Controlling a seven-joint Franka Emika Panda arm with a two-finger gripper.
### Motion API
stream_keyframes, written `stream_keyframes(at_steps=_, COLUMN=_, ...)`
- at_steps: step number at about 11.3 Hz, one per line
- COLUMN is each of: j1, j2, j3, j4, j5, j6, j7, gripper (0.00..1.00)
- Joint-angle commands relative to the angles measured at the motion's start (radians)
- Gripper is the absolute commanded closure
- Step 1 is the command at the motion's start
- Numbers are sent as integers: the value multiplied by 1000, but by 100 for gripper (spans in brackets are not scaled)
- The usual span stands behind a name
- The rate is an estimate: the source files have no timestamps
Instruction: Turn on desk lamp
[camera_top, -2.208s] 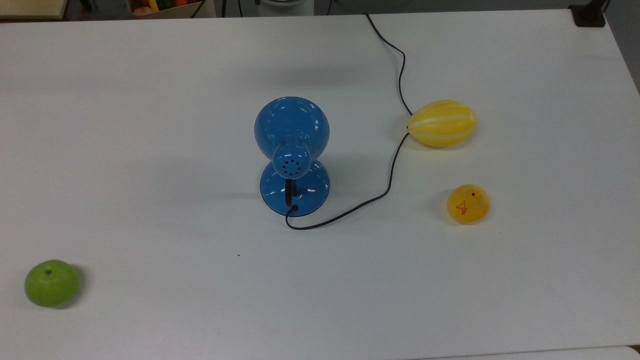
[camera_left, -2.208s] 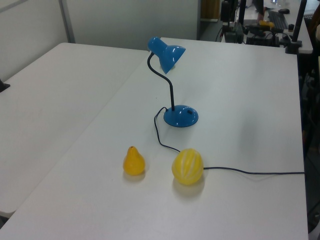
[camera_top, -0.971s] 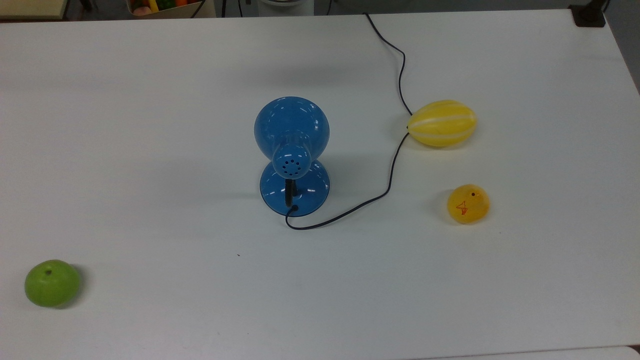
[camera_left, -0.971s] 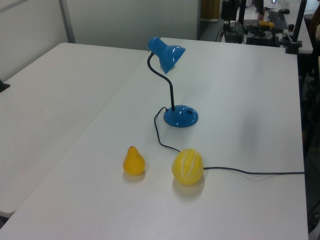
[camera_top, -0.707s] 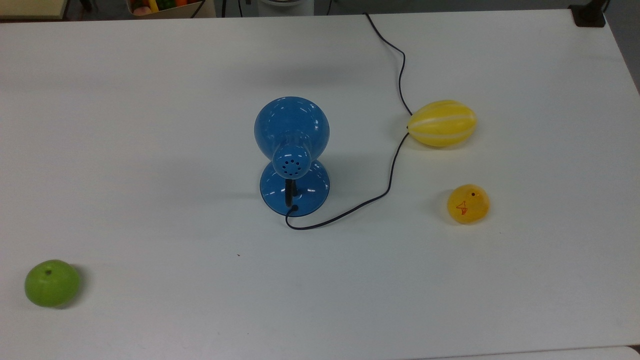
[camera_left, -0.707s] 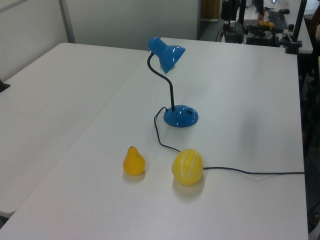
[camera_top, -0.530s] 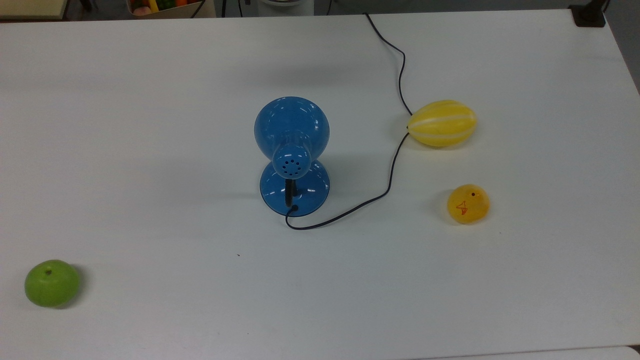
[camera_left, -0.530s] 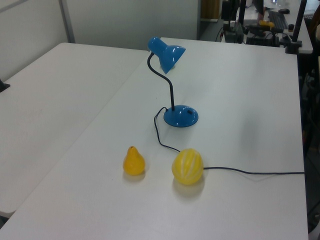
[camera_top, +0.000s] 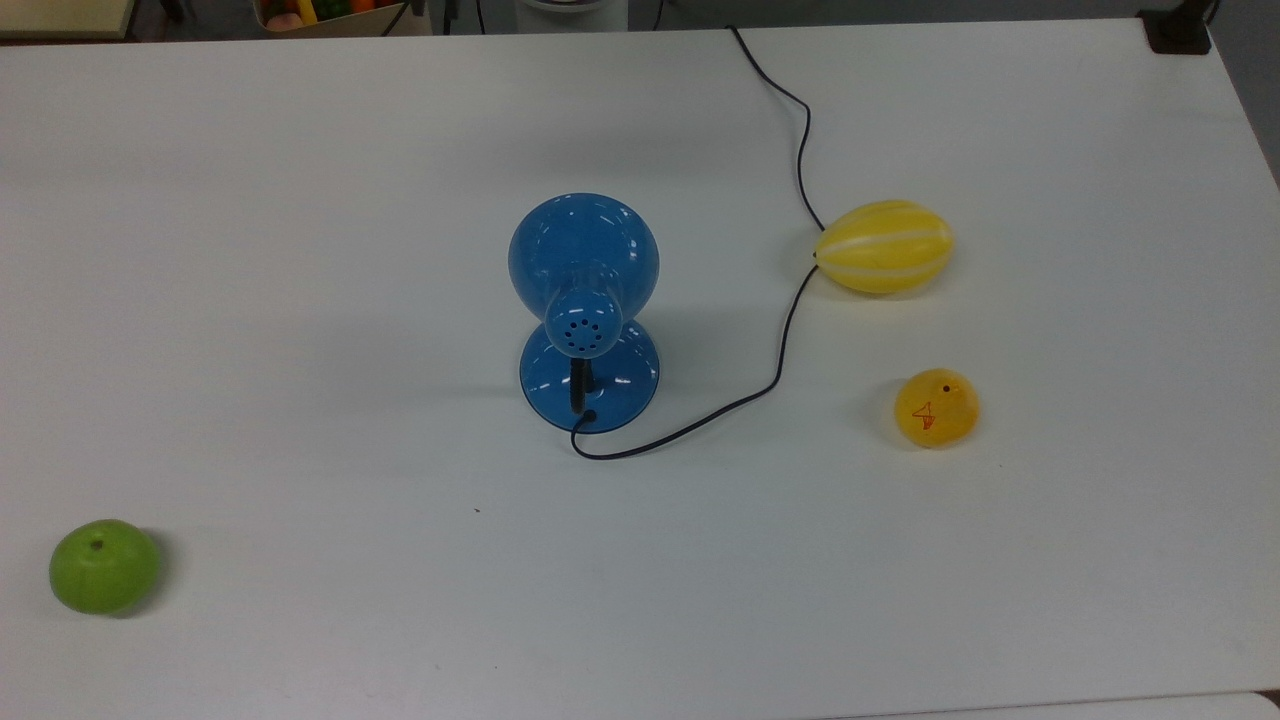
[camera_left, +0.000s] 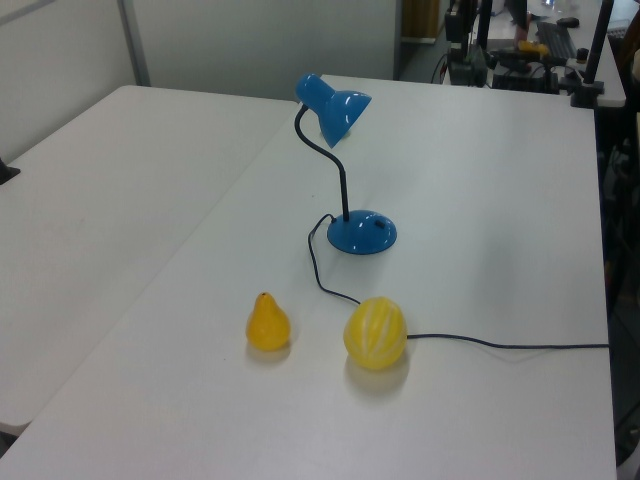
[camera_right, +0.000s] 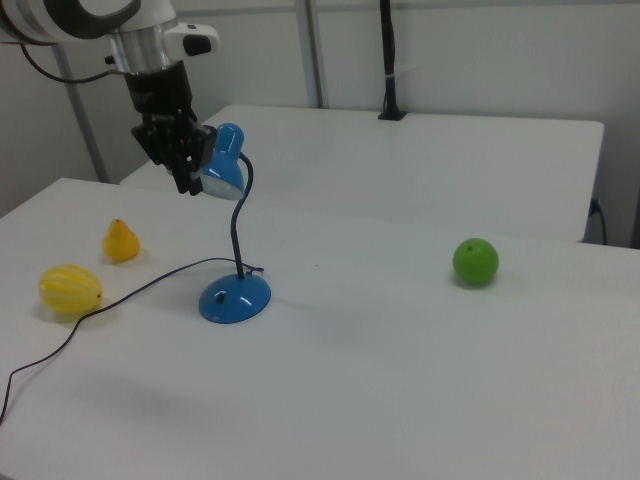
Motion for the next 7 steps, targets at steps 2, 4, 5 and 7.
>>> stream_keyframes(at_steps=2, j1=6, j2=-15, j3=-3, j4=-47, j5=35, j6=33, j7=-26, gripper=100)
stream_keyframes(at_steps=4, j1=12, j2=-15, j3=2, j4=-100, j5=36, j6=94, j7=-17, gripper=100)
stream_keyframes(at_steps=5, j1=13, j2=-17, j3=8, j4=-128, j5=36, j6=130, j7=-11, gripper=100)
stream_keyframes(at_steps=7, j1=33, j2=-55, j3=10, j4=-276, j5=36, j6=268, j7=-3, gripper=100)
